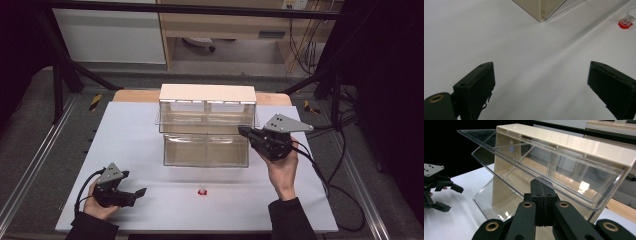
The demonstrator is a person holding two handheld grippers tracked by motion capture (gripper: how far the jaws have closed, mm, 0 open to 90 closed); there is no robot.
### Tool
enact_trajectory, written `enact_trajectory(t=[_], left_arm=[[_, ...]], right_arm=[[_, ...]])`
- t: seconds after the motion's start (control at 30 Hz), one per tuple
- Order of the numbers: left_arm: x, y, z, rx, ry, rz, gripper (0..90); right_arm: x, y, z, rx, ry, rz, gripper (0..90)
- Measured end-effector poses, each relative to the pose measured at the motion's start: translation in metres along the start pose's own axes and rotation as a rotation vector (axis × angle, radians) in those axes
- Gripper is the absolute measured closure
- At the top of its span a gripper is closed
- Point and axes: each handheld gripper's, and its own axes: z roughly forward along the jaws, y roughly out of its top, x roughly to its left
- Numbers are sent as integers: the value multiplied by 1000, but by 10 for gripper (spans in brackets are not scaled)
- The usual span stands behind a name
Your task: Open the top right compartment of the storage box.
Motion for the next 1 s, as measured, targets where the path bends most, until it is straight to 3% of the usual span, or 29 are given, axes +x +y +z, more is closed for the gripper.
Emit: enact_trajectory(t=[1.0], left_arm=[[0, 0, -1, 3, -3, 2, 71]], right_arm=[[-11, 25, 2, -16, -36, -30, 900]])
